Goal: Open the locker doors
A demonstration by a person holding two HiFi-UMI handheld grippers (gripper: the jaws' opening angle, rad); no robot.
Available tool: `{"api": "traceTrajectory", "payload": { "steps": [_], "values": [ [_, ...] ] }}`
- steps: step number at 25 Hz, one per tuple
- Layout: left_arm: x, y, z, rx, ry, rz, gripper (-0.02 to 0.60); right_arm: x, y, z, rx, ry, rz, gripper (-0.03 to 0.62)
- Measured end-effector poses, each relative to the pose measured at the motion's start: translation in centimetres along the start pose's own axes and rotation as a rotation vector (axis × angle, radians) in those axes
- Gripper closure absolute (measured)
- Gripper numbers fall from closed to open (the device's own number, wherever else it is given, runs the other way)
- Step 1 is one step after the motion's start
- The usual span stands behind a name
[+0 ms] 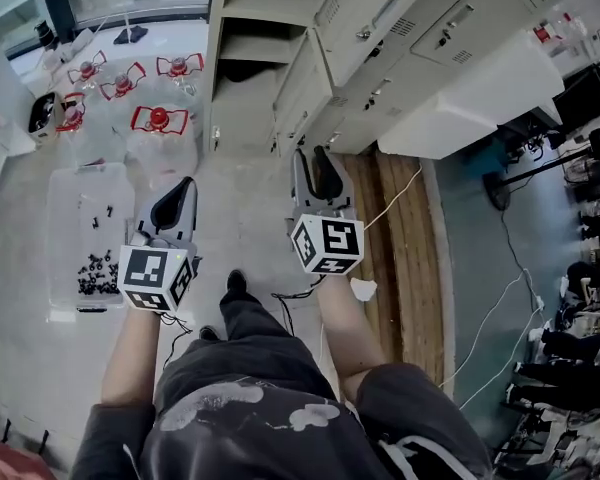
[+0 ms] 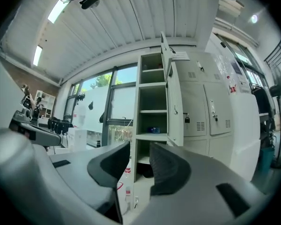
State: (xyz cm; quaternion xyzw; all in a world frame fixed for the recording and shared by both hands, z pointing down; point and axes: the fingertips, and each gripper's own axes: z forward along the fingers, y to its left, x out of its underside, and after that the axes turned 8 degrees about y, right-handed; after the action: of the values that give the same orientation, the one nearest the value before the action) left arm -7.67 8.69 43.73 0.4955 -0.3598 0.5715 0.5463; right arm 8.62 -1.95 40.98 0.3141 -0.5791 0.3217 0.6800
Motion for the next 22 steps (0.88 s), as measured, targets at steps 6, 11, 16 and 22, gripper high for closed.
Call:
{"api": "traceTrajectory", "payload": {
  "steps": [6, 11, 16, 22],
  "values": [
    [-2.4, -1.1, -5.5, 0.008, -0.069, 0.024, 0.572, -3.4, 3.8, -4.6, 0.000, -0.051, -0.017, 0.539],
    [-2.7, -1.8, -9.2, 0.013, -0.092, 0.031, 0.572, -4.1, 6.4, -7.1, -0.053, -0.026, 0.018, 0.565],
    [-3.0, -2.6, -11.8, 0.020, -0.106, 0.038, 0.572, -4.4, 7.8, -9.1, -0.074, -0.002, -0.010, 0.566],
    [-2.9, -3.3, -14.6, 0.023, -0.104, 0.055, 0.572, -4.7, 9.5, -11.4, -0.094, -0.017, 0.018, 0.566]
  ]
}}
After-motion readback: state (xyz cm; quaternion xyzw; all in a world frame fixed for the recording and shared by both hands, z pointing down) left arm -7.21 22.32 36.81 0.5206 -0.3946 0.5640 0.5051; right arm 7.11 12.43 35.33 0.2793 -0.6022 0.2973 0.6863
